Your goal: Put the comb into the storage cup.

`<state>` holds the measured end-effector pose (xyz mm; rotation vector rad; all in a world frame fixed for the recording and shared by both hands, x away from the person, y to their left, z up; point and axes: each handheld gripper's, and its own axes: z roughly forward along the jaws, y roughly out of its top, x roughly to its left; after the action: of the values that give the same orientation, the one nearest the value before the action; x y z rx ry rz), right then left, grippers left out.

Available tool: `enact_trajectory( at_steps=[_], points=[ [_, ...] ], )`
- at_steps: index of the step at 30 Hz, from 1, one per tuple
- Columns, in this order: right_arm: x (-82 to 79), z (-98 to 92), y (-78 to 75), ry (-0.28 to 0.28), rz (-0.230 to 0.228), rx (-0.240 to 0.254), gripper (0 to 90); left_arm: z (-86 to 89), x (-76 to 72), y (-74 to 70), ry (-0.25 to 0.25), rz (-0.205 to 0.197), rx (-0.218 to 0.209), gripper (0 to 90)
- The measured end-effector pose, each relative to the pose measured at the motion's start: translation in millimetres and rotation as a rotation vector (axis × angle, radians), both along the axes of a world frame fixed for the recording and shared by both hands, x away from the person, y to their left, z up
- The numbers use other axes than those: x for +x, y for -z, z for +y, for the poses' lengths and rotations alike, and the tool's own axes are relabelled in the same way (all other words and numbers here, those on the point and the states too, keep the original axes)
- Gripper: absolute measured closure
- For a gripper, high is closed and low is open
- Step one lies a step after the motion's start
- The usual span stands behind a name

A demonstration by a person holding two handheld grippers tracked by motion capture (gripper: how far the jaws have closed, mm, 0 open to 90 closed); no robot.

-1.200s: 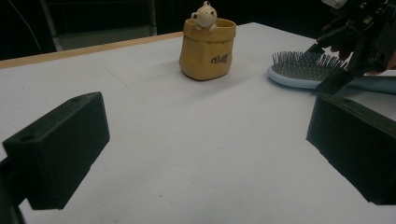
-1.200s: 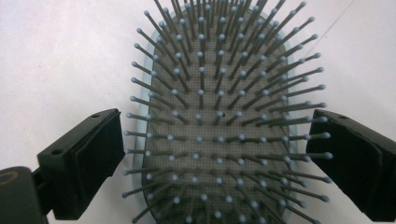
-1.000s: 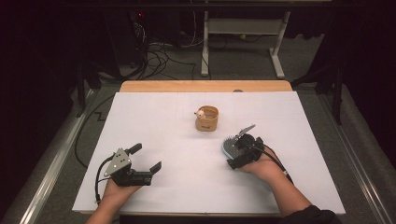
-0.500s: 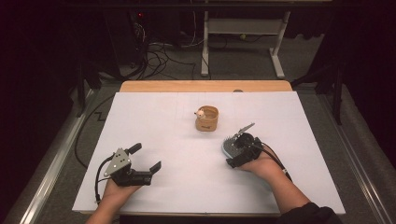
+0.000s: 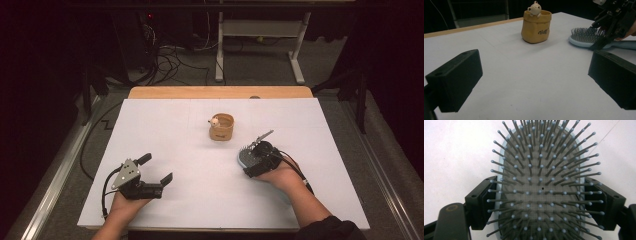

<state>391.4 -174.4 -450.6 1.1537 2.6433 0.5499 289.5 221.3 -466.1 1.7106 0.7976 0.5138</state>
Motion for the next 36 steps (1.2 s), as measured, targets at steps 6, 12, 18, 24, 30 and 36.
enact_trajectory(
  at_steps=[6,12,18,24,30,36],
  points=[
    [-0.1,1.3,-0.1,0.009,0.005,-0.005,19.4,0.3,0.1,0.0,0.002,0.002,0.003,0.0],
    [0.7,2.1,-0.4,0.003,0.009,-0.017,19.4,0.5,-0.3,-0.2,-0.004,0.001,0.001,0.0],
    [0.0,2.1,-0.7,0.019,0.011,-0.011,20.2,0.6,-1.0,-0.7,-0.014,-0.011,0.0,0.0],
    [0.5,3.6,-1.3,0.022,0.016,-0.02,20.4,1.2,-0.7,-0.7,-0.016,-0.013,0.001,0.0],
    [0.2,3.9,-1.7,0.026,0.014,-0.024,20.5,1.1,-0.7,-1.0,-0.014,-0.01,0.001,0.2],
    [-0.6,4.6,-3.2,0.022,0.011,-0.026,20.6,1.6,-0.4,-1.2,-0.014,-0.004,0.0,0.9]
  ],
)
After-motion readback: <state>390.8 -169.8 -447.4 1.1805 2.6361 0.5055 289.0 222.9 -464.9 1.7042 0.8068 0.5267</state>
